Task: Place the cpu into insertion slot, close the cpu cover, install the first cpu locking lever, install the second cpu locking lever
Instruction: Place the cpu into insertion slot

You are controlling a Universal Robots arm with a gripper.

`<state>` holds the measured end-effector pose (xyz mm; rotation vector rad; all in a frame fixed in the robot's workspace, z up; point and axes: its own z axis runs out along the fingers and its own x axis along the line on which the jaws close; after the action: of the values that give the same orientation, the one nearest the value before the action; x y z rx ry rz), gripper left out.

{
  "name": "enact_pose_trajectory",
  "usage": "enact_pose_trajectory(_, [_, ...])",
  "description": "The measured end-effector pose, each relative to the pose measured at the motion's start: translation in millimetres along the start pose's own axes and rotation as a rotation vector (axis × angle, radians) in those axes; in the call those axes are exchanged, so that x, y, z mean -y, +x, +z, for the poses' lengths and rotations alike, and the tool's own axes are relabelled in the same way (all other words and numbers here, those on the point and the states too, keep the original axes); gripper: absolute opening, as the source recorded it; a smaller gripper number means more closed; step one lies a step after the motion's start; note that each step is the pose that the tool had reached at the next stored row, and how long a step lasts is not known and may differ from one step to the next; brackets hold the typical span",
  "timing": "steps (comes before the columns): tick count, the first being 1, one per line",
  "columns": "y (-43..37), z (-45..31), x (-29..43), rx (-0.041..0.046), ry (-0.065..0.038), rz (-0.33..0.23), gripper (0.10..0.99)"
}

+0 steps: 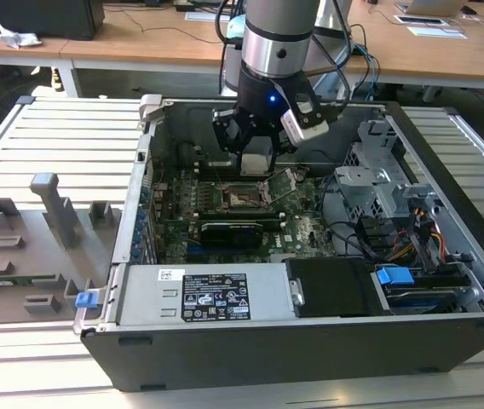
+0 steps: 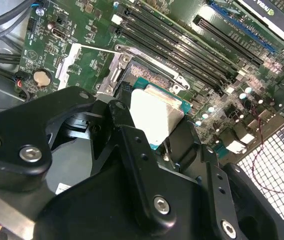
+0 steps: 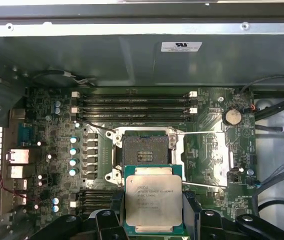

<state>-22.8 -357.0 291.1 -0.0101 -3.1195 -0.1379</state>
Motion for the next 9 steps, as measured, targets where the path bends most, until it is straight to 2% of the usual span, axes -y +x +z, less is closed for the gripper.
enact_pose_trajectory(9, [-0.2,11.2,1.0,-0.0001,0.000,0.000,0.545])
